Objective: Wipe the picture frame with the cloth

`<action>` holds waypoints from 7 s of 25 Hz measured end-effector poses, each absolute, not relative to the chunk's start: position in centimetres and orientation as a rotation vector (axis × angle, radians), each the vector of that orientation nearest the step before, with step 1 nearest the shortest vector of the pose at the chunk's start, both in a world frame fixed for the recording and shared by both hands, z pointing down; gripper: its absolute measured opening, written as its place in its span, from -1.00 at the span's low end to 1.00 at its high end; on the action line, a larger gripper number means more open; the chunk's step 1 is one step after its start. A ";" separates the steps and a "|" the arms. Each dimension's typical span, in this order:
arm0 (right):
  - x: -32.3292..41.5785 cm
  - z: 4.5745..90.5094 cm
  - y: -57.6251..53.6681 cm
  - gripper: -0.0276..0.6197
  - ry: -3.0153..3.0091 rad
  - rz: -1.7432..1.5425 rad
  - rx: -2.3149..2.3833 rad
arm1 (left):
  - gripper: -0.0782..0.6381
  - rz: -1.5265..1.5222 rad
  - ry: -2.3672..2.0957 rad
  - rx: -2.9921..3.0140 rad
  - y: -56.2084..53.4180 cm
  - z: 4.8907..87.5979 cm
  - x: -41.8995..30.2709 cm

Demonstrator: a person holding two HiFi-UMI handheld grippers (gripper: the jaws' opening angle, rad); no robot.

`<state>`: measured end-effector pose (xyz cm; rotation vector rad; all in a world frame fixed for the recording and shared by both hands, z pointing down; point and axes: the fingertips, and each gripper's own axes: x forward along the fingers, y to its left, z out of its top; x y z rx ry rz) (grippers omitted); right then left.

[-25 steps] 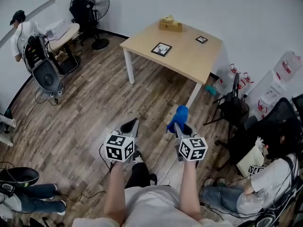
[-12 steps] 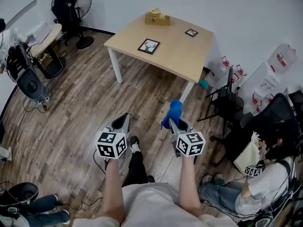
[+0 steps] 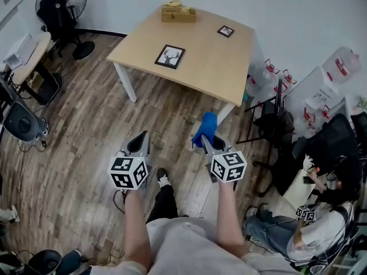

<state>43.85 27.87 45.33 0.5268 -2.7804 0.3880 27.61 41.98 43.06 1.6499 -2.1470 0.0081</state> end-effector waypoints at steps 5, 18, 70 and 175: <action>37.9 45.7 23.6 -0.75 -2.743 0.387 0.553 | -0.64 0.012 -2.079 1.673 36.5 44.4 22.2; 26.1 45.3 15.8 -0.75 -2.696 0.364 0.602 | -0.64 -0.042 -1.995 1.701 27.4 45.8 9.2; 2.6 57.1 -20.1 -0.75 -2.563 0.652 0.505 | -0.64 0.522 -1.804 1.654 -8.8 55.0 -11.2; -2.1 69.2 -7.4 -0.75 -2.190 0.632 0.563 | -0.64 1.205 -0.721 2.198 -11.2 71.2 -12.9</action>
